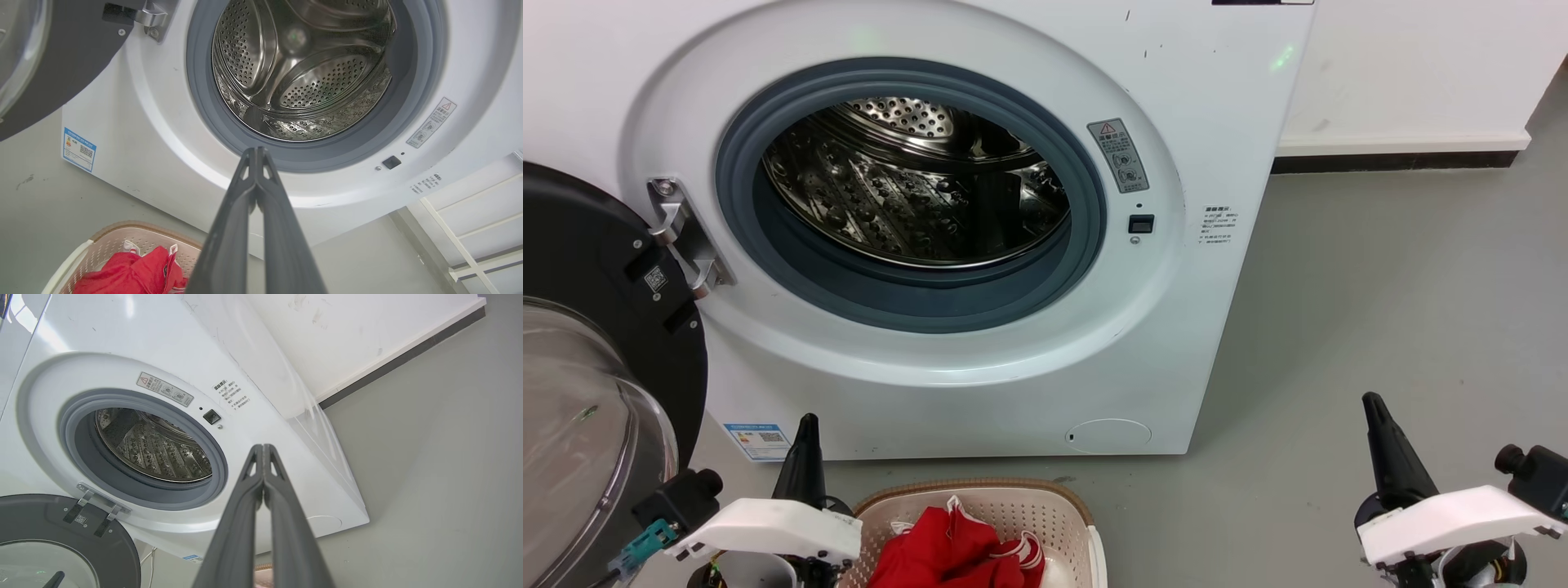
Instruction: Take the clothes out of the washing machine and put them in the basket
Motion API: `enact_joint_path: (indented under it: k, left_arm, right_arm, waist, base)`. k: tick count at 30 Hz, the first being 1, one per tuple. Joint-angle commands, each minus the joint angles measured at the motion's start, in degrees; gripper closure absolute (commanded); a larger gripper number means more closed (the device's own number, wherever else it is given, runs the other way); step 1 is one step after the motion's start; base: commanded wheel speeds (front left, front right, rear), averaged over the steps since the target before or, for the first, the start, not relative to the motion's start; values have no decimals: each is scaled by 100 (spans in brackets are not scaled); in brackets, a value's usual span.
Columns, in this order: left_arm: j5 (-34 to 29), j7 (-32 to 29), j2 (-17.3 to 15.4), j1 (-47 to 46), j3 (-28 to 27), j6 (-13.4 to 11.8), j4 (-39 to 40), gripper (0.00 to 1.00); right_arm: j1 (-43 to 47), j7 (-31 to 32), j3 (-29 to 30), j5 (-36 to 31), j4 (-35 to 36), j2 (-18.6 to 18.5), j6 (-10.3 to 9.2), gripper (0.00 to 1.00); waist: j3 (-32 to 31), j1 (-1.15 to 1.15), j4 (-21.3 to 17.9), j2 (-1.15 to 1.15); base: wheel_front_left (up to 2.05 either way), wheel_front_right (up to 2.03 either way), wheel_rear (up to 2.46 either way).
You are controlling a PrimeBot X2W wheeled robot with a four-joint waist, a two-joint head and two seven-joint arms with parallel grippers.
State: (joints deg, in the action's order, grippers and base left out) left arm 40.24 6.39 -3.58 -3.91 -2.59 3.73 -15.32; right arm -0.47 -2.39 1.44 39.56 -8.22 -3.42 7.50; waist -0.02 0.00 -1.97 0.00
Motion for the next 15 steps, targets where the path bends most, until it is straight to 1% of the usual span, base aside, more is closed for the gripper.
enact_joint_path:
  k: [1,15]
  left_arm:
    - [193,-38,-20,-157,-38,35,86,100]
    - [1270,-310,-1,-190,-115,111,101,100]
  right_arm:
    - [-183,31,21,206,38,-44,0,100]
    - [-277,181,86,1331,-91,-56,0,100]
  waist:
    - [0,0,3,0]
    - [3,0,33,0]
  base:
    - [0,0,0]
    - [0,0,0]
